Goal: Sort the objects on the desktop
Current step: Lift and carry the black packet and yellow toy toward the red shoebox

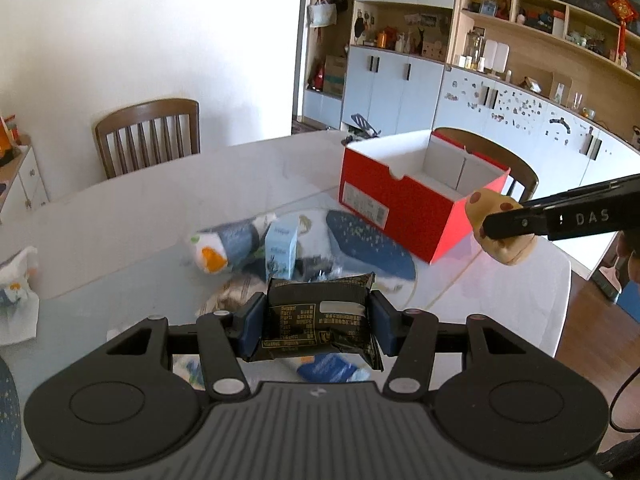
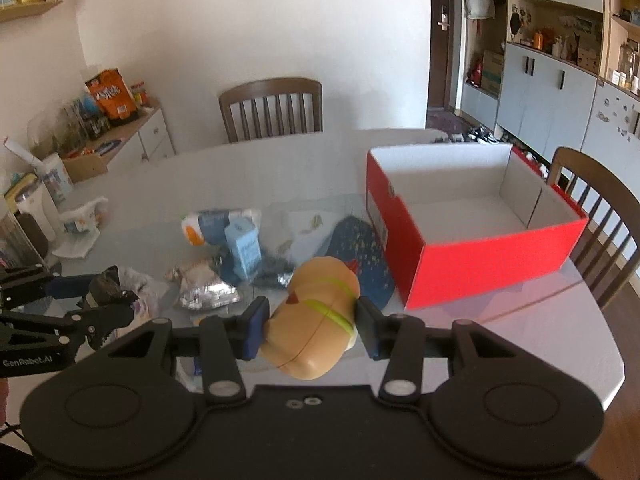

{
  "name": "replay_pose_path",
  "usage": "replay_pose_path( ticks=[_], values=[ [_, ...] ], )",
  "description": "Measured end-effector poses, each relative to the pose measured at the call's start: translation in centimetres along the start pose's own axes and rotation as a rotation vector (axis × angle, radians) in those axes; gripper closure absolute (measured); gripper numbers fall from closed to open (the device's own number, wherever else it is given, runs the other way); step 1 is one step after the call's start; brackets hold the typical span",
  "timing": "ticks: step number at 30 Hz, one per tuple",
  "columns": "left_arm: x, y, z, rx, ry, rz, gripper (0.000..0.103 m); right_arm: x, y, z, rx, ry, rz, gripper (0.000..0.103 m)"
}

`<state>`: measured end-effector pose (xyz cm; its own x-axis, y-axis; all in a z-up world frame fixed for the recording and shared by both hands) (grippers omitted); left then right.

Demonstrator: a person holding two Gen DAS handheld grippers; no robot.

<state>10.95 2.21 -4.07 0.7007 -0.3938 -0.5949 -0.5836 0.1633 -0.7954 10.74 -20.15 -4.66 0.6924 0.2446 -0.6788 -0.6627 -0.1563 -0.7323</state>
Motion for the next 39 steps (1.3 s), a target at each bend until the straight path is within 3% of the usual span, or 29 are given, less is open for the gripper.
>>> replay_pose_path(
  ticks=[21,39],
  values=[
    [8.7,-9.0,-7.5,-0.074,-0.099,-0.032,0.049,3.8,-8.4,-11.8,-0.099,-0.146,-0.043,0.057],
    [16.4,-14.6,-12.9,0.0,-0.085,-0.007,0.049,7.8,-11.7,-18.3,-0.126,-0.189,-0.028,0.057]
  ],
)
Point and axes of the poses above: each gripper's, at about its wrist camera, not at the fingertips, and x roughly the way its jaws point, z to its left, y to its underside, the point moved 6 cm from there along x, roughly the way its jaws point, and after that the axes turned 4 degrees about y, right-handed, at the moved point
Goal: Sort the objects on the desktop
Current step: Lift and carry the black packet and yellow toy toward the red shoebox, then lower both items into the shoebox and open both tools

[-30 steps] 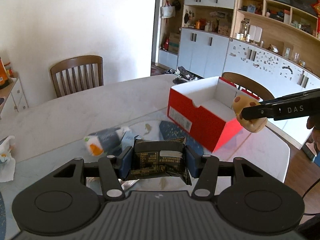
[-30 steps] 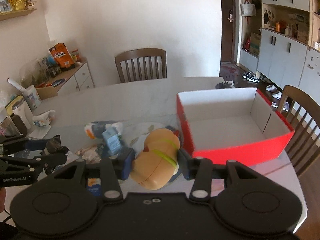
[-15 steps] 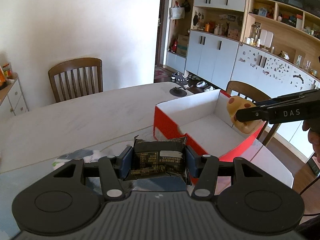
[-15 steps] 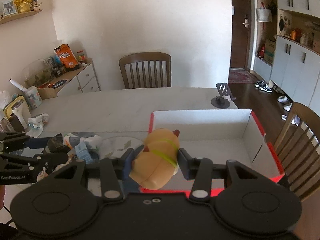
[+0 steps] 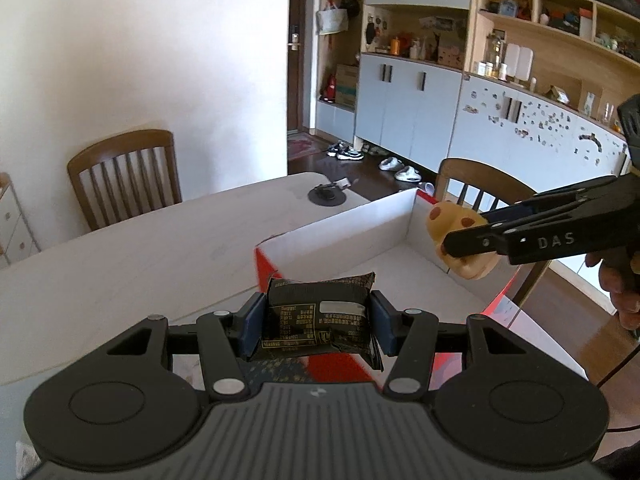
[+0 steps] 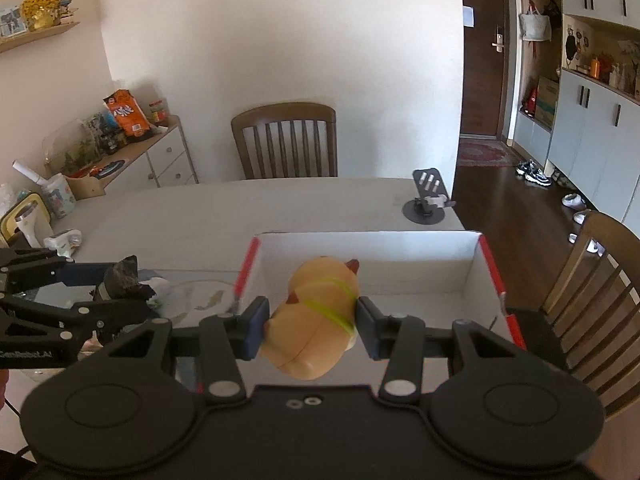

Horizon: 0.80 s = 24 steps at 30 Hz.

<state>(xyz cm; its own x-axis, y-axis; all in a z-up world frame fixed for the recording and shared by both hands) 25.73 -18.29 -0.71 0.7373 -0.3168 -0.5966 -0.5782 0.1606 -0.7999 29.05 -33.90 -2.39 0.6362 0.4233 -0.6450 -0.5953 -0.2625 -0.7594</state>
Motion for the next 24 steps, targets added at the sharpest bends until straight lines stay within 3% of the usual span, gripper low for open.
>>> replay_pose_path(
  ticks=[8,24],
  values=[
    [4.2,-1.3,-2.4,0.051,0.034,0.037,0.049,2.4,0.0,-3.3,0.036,0.004,0.052,0.057],
    [12.8,-0.5,-4.7,0.122,0.098,0.195,0.049,7.0,2.0,-7.2,0.055,0.034,0.211,0.057]
  ],
)
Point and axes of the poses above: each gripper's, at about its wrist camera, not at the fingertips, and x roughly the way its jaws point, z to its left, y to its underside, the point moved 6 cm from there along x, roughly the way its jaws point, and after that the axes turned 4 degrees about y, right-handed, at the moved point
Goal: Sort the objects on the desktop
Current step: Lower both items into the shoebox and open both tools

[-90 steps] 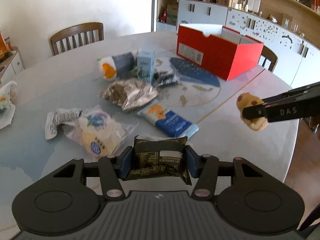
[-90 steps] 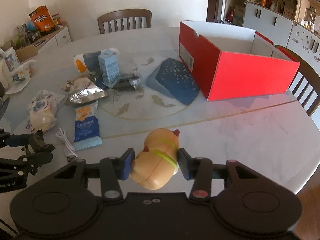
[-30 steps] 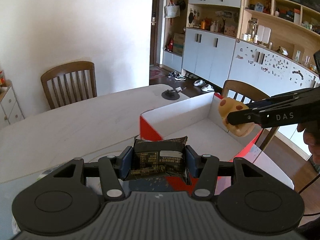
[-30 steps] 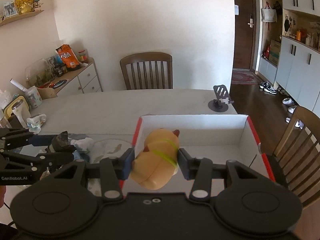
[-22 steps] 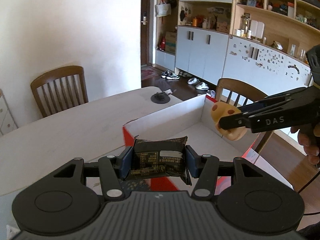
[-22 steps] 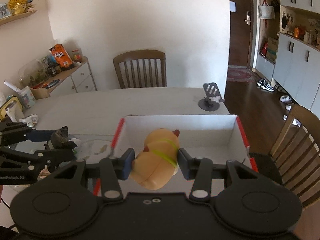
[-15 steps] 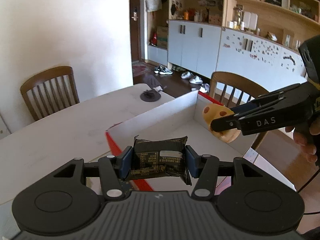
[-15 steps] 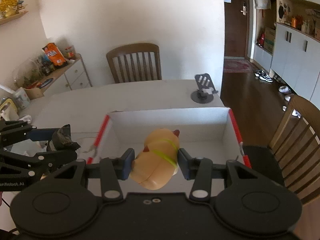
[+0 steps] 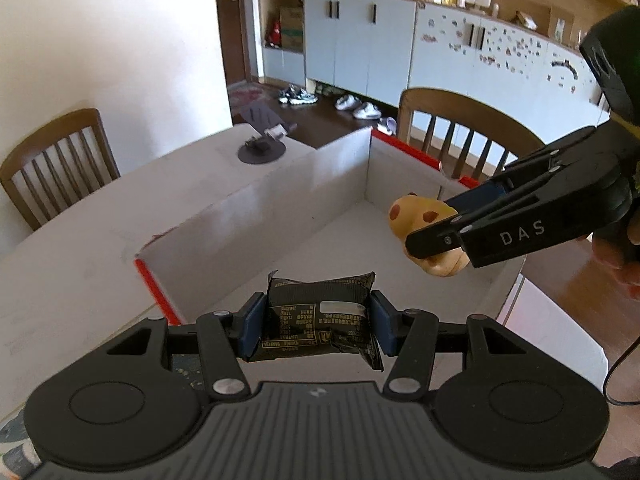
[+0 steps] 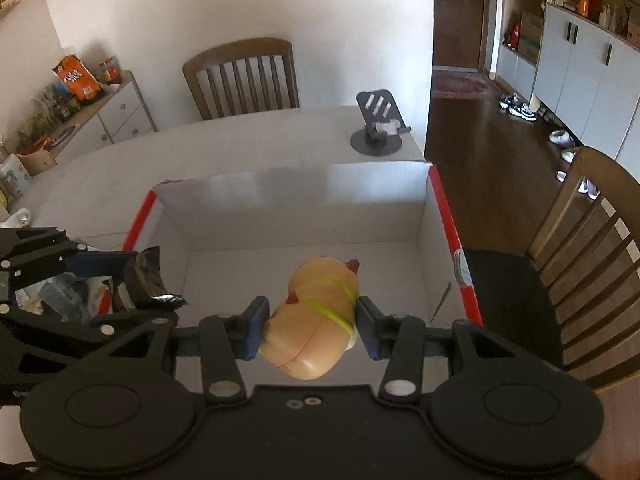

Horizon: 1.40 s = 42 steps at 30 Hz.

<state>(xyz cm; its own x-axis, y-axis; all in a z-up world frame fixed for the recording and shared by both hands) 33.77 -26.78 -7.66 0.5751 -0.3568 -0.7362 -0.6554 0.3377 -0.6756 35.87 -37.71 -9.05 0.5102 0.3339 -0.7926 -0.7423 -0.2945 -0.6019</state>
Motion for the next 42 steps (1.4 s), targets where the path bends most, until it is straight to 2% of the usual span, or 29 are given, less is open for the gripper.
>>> replay_pose_path(
  ticks=[11,19,25,32,42],
  values=[
    [3.5,0.0,-0.1,0.041,0.005,0.104,0.048,3.1,0.2,0.0,-0.057,0.005,0.073,0.057],
    [6.0,0.5,-0.4,0.074,0.02,0.218,0.048,5.1,0.7,-0.5,-0.052,0.026,0.126,0.057],
    [7.3,1.4,-0.6,0.081,0.037,0.289,0.048,6.5,1.3,-0.5,-0.094,0.051,0.193,0.057],
    [7.8,2.1,-0.8,0.076,0.05,0.324,0.048,7.6,1.8,-0.7,-0.1,0.061,0.244,0.057],
    [8.3,2.0,-1.0,0.072,0.057,0.357,0.043,8.0,1.6,-0.7,-0.099,0.06,0.265,0.053]
  ],
)
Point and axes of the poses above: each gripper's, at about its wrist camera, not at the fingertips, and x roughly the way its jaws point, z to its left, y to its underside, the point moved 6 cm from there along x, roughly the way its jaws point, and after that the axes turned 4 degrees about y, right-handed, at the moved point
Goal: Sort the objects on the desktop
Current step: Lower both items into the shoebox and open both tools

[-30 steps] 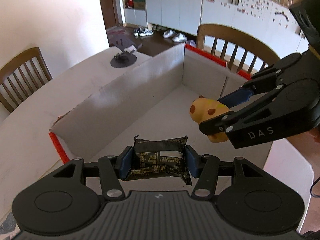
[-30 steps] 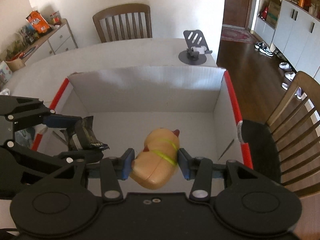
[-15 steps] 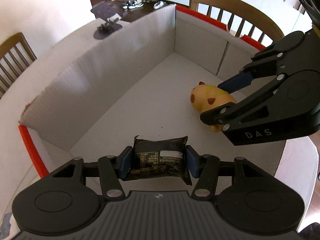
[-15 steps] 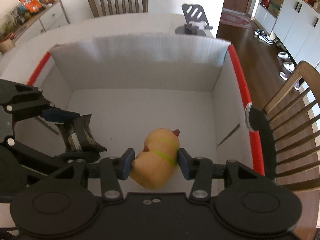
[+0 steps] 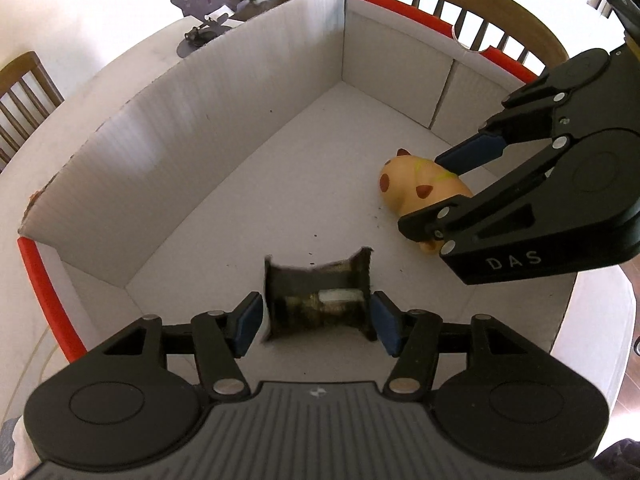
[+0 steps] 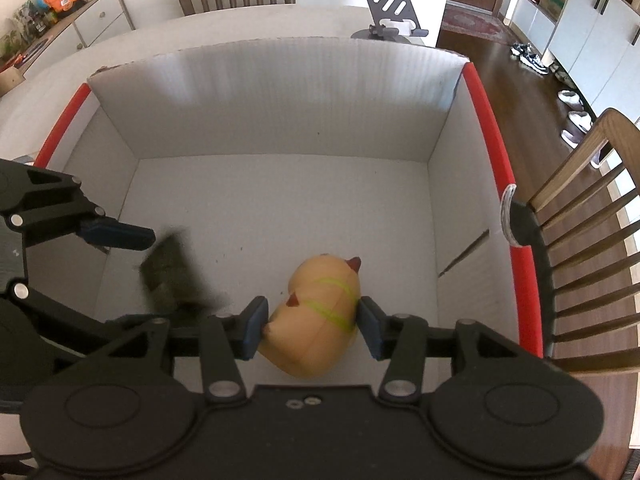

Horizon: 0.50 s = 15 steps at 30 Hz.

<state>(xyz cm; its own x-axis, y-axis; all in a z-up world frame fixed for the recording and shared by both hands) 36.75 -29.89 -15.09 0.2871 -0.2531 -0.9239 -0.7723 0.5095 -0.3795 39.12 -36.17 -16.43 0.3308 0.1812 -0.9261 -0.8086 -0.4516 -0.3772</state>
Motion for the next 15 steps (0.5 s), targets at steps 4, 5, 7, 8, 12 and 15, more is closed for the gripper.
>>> replay_pose_path(
  ticks=[4,5,7,8,12,15],
  values=[
    [-0.5,0.0,0.1,-0.005,0.009,-0.027,0.038,-0.3,0.5,-0.2,0.01,-0.002,-0.003,0.053],
    [-0.7,0.0,0.1,-0.011,0.01,-0.034,0.038,-0.4,0.4,-0.3,0.013,-0.008,-0.006,0.053],
    [-1.3,0.0,0.2,-0.022,0.014,-0.052,0.038,-0.7,0.5,-0.4,0.021,-0.012,-0.011,0.052],
    [-1.6,0.0,0.2,-0.026,0.014,-0.062,0.038,-1.0,0.5,-0.4,0.024,-0.015,-0.018,0.052],
    [-2.9,0.1,-0.1,-0.042,0.017,-0.106,0.038,-2.5,0.5,-0.8,0.037,-0.035,-0.049,0.042],
    [-4.2,0.1,-0.2,-0.061,0.024,-0.141,0.038,-3.6,0.4,-0.9,0.04,-0.039,-0.076,0.042]
  ],
)
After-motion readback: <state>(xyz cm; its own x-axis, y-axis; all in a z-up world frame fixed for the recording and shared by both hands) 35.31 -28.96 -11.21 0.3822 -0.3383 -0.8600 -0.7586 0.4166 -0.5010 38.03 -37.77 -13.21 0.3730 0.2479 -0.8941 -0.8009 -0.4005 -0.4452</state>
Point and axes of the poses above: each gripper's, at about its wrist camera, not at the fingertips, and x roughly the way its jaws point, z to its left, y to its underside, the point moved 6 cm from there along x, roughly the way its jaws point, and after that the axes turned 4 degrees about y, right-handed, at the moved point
